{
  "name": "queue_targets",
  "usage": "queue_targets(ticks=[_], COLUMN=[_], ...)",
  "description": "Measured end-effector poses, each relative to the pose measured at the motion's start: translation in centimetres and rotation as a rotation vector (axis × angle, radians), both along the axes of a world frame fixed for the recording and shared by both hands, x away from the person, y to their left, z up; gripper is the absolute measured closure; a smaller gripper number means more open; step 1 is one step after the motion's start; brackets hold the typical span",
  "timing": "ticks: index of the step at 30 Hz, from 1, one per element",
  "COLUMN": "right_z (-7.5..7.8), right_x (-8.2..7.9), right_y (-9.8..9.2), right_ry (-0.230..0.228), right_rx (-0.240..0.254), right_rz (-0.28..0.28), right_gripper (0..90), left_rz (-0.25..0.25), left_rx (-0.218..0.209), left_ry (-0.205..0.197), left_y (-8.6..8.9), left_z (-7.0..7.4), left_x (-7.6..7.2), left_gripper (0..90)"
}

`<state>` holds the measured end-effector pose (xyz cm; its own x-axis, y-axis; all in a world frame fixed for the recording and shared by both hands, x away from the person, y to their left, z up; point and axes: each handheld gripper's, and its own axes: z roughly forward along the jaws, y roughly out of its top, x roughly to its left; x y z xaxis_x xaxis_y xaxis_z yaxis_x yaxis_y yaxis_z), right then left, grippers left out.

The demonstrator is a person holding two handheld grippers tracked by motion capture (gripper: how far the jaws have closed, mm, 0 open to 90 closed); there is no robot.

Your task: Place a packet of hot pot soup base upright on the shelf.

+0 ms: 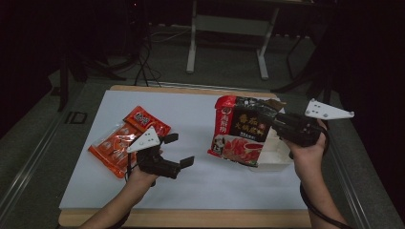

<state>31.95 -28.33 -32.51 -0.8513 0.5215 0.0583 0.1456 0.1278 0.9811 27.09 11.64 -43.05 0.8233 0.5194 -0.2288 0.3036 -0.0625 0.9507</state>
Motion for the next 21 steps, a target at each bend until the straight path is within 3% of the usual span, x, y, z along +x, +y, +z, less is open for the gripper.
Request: queue_targets(ticks=[8,15,21], right_z=[0.9,1.0,0.9], right_x=[1.3,2.8,4.0], right_y=[-1.3,-3.0,-4.8], right_ry=[-0.038,-0.022,-0.033], right_rx=[-0.018,-0.037,-0.043], right_rz=[-0.063,-0.125,-0.160], right_gripper=[76.6,76.6,76.6], left_rz=[-0.002,0.017,0.030], left_rx=[0.041,0.032,0.014], left_ry=[-0.006,-0.005,0.022], left_y=[0.9,2.2,3.1], left_z=[-1.5,-2.6,-3.8], left_x=[-0.4,-0.5,-0.6], left_gripper=[1.0,1.0,1.0])
